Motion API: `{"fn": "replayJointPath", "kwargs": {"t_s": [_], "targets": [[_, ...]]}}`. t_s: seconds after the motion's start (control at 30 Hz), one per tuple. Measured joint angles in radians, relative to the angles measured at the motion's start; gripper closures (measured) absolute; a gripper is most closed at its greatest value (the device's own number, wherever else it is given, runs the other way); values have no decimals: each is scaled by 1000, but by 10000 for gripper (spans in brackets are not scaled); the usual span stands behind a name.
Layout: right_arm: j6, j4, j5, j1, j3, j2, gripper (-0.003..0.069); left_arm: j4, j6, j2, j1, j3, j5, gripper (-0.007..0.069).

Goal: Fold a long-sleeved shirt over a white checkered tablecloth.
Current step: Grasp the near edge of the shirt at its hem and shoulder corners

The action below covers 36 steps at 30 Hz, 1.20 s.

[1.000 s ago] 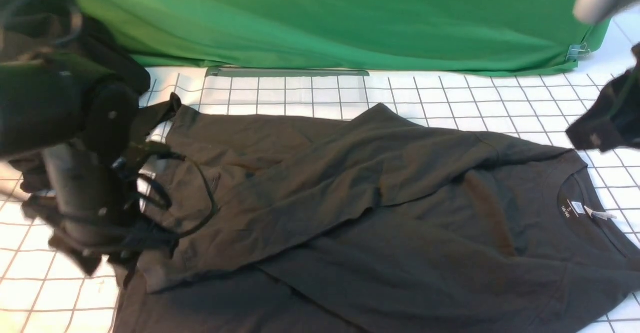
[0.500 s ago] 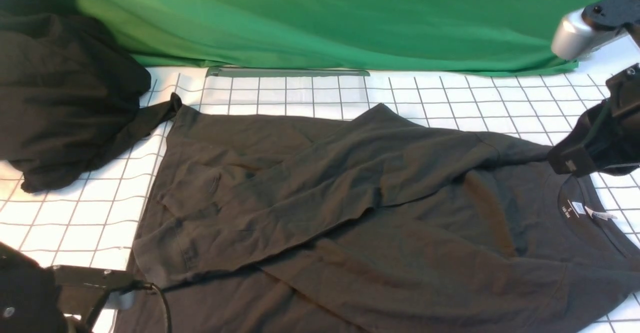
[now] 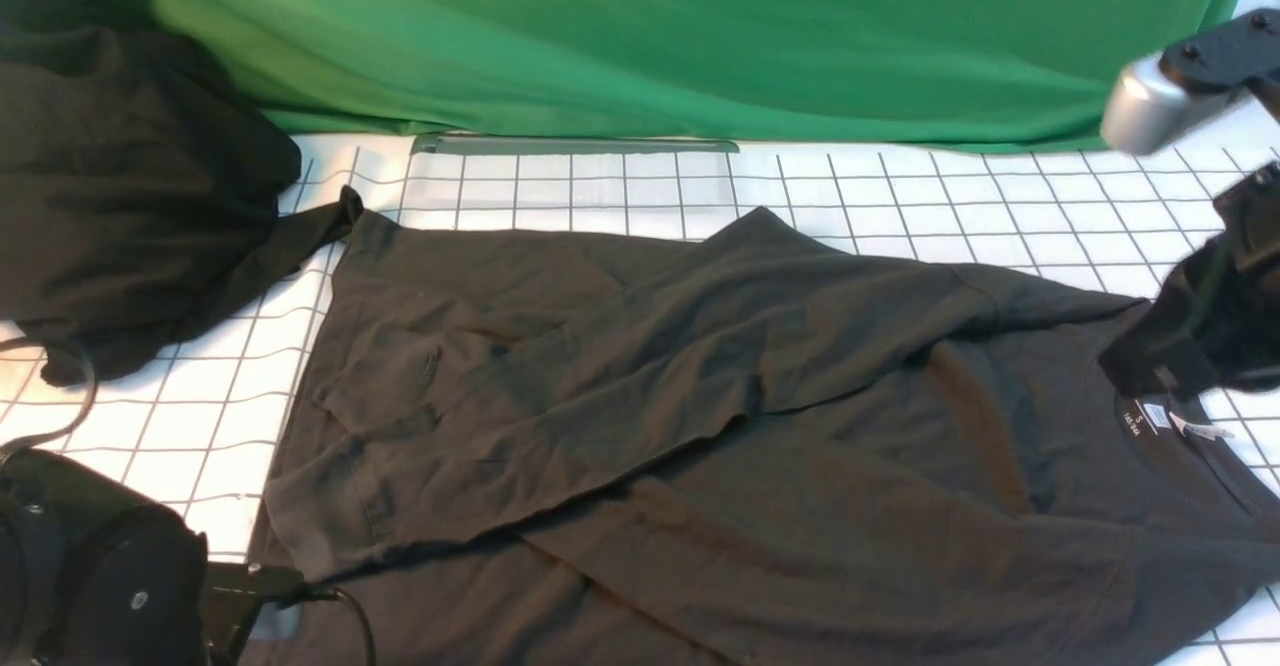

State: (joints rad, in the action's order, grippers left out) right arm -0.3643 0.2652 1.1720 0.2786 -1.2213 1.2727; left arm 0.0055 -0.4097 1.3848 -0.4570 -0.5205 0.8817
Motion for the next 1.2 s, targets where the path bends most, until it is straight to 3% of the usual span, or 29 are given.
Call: {"fn": "replayJointPath", "kwargs": {"t_s": [0.03, 0.1, 0.13, 0.17, 0.23, 0.4, 0.43, 0.53, 0.6, 0.73, 0.93, 1.07, 1.13, 1.2], "targets": [[-16, 0, 17, 0, 0, -4, 661, -6, 6, 0, 0, 0, -3, 268], [-56, 1, 31, 4, 19, -22, 661, -12, 31, -2, 0, 0, -2, 429], [-59, 1, 31, 5, 19, -23, 661, -12, 33, -3, 0, 0, -1, 442], [-86, 0, 34, 19, 52, -36, 661, -6, 55, -11, 0, -2, 7, 548], [-103, 0, 36, 49, 97, -44, 655, 1, 75, -27, 0, -13, 37, 589], [-114, 0, -11, 165, 256, -47, 584, 25, 90, -106, 0, -52, 133, 601], [-113, -4, -91, 221, 336, -48, 494, 34, 92, -151, 0, -62, 166, 601], [-109, -22, -191, 275, 423, -48, 368, 35, 92, -199, 0, -61, 194, 601], [-99, -60, -335, 328, 530, -37, 216, 36, 92, -252, 0, -61, 231, 601], [-98, -110, -474, 354, 610, 19, 122, 37, 92, -304, 0, -61, 242, 601], [-92, -148, -561, 358, 619, 146, 108, 38, 92, -316, 0, -61, 253, 601], [-24, -158, -642, 358, 616, 232, 132, 38, 92, -316, 0, -61, 253, 601], [-11, -163, -646, 358, 614, 238, 176, 38, 92, -316, 0, -61, 256, 601], [3, -191, -648, 358, 608, 245, 333, 36, 92, -317, 0, -61, 261, 601]]}}
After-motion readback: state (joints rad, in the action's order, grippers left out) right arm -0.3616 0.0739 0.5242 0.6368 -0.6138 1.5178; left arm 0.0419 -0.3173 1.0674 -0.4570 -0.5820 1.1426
